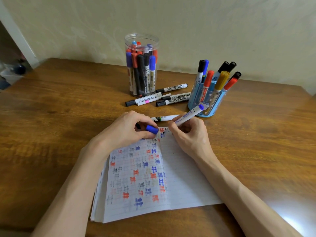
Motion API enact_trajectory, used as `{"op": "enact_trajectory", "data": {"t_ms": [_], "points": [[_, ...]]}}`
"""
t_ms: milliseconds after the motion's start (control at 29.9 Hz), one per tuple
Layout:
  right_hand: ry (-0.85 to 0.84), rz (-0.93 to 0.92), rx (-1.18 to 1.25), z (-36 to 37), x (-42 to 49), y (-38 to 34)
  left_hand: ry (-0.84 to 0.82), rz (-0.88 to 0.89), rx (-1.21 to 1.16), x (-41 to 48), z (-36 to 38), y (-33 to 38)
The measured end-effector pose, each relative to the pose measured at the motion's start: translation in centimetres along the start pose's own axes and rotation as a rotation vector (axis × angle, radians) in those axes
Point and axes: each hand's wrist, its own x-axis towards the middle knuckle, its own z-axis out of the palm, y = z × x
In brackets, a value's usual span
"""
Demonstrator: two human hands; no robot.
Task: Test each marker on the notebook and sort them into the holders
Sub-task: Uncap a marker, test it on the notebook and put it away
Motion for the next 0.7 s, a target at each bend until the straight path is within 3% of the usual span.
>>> {"op": "enact_trajectory", "data": {"t_ms": [301, 535, 702], "points": [[-0.053, 0.047, -0.001, 0.0, -0.1, -0.4, 0.008, 0.007, 0.003, -0.1, 0.0, 0.0], [0.032, 0.078, 0.337, -1.1, 0.1, -1.0, 0.057, 0.028, -0.096, -0.1, 0.1, 0.5], [0.009, 0.084, 0.45, -1.6, 0.1, -1.2, 0.081, 0.056, -0.15, -0.2, 0.2, 1.2]]}}
